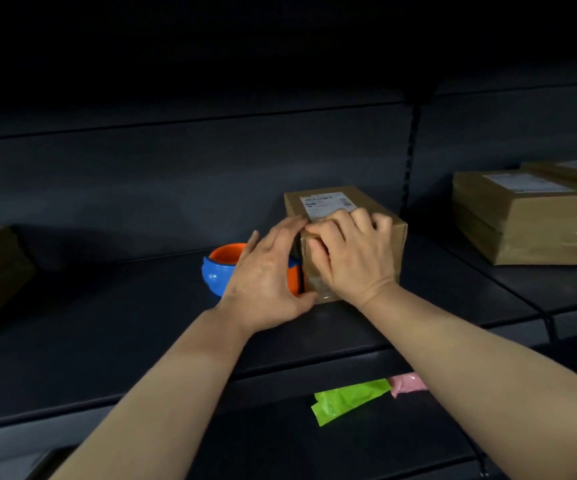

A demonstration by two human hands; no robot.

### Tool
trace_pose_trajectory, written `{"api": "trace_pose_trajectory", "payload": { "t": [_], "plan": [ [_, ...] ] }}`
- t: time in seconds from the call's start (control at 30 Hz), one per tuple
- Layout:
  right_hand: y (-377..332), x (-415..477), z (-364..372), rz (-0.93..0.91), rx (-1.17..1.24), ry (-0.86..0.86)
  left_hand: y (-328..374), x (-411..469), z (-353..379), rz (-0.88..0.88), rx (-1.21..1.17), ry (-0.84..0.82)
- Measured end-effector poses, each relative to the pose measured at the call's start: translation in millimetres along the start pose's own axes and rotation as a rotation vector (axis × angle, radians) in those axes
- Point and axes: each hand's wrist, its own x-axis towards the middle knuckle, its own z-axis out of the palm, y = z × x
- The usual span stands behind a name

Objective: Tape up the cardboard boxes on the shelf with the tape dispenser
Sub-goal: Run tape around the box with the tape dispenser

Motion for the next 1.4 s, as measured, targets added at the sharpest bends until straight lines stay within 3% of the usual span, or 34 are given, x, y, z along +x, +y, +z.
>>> {"api": "trace_pose_trajectory", "payload": {
  "t": [0.1,0.23,0.4,0.6,0.7,0.83,0.93,1.03,1.13,1.23,1.4],
  "plan": [
    [-3.7,3.2,-2.6,0.035,-0.014,-0.05,7.2,1.2,5.1,-0.02,-0.068,0.085],
    [11.7,-0.3,-12.2,0.02,0.078,-0.078,14.4,3.5,5.0,-0.07,0.069,0.083],
    [38.4,-3.5,-6.8,0.212,0.105,0.001,23.1,11.9,8.4,-0.123,0.231,0.128],
    [36.4,-4.2,0.4,0.254,0.058,0.026,28.9,12.0,16.9,-0.113,0.313,0.208],
    [30.0,-2.8,-2.7,0.3,0.076,-0.002,40.4,13.1,14.0,-0.233,0.369,0.134],
    [28.4,-1.4,-6.1,0.394,0.173,0.004,51.8,13.1,23.3,-0.366,0.363,0.202],
    [25.5,-2.3,-2.0,0.395,0.108,-0.004,48.7,13.8,29.3,-0.333,0.348,0.254],
    [22.2,2.2,-4.0,0.408,0.034,-0.012,42.7,12.7,13.5,-0.257,0.347,0.123],
    [16.9,6.7,-2.8,0.259,0.046,0.061,33.9,12.3,-3.9,-0.193,0.458,-0.028],
    [4.0,7.8,6.4,0.127,0.09,0.067,34.2,10.4,-6.4,-0.167,0.455,0.007],
    [-2.4,12.1,4.3,0.227,0.145,-0.043,37.1,10.3,-5.9,-0.134,0.428,0.018]
  ]
}}
